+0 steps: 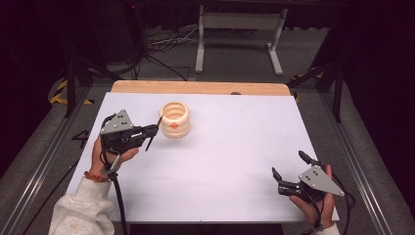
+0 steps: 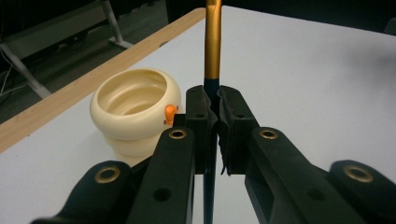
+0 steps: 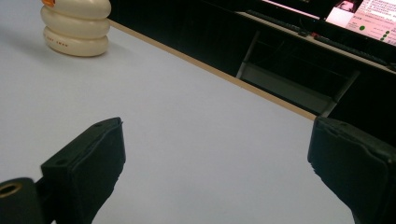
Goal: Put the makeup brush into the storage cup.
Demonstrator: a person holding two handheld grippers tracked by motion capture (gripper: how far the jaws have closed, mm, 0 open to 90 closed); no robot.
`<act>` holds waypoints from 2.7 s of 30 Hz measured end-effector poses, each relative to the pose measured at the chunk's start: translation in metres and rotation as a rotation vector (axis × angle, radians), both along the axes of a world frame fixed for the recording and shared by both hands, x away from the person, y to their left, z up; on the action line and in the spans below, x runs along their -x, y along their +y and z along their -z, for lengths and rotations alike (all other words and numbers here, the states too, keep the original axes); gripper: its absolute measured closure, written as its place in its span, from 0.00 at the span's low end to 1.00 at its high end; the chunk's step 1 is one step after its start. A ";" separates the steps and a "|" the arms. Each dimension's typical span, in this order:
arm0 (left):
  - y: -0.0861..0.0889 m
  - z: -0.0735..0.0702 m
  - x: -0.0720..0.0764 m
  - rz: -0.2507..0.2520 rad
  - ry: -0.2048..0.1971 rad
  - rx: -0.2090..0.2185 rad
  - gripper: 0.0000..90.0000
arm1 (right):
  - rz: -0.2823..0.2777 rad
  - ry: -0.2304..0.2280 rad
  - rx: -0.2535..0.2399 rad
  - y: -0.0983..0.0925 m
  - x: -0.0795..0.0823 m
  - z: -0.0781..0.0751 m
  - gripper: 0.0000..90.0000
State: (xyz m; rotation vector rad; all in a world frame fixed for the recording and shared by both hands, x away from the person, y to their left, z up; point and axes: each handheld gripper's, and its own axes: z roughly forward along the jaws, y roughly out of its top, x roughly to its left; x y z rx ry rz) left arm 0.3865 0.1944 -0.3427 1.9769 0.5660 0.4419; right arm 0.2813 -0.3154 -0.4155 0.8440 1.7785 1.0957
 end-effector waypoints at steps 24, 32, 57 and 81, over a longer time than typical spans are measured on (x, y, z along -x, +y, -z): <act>-0.009 -0.013 -0.011 -0.022 -0.100 0.143 0.93 | -0.011 -0.008 -0.003 0.000 0.001 0.000 0.05; -0.010 -0.017 -0.019 -0.025 -0.135 0.191 0.93 | -0.012 -0.006 -0.002 -0.001 0.000 0.001 0.05; -0.018 -0.008 -0.059 -0.061 -0.239 0.316 0.93 | -0.017 -0.005 -0.005 -0.001 -0.001 0.002 0.05; -0.037 -0.010 -0.101 -0.047 -0.259 0.382 0.93 | -0.022 -0.013 -0.005 -0.002 -0.001 0.001 0.05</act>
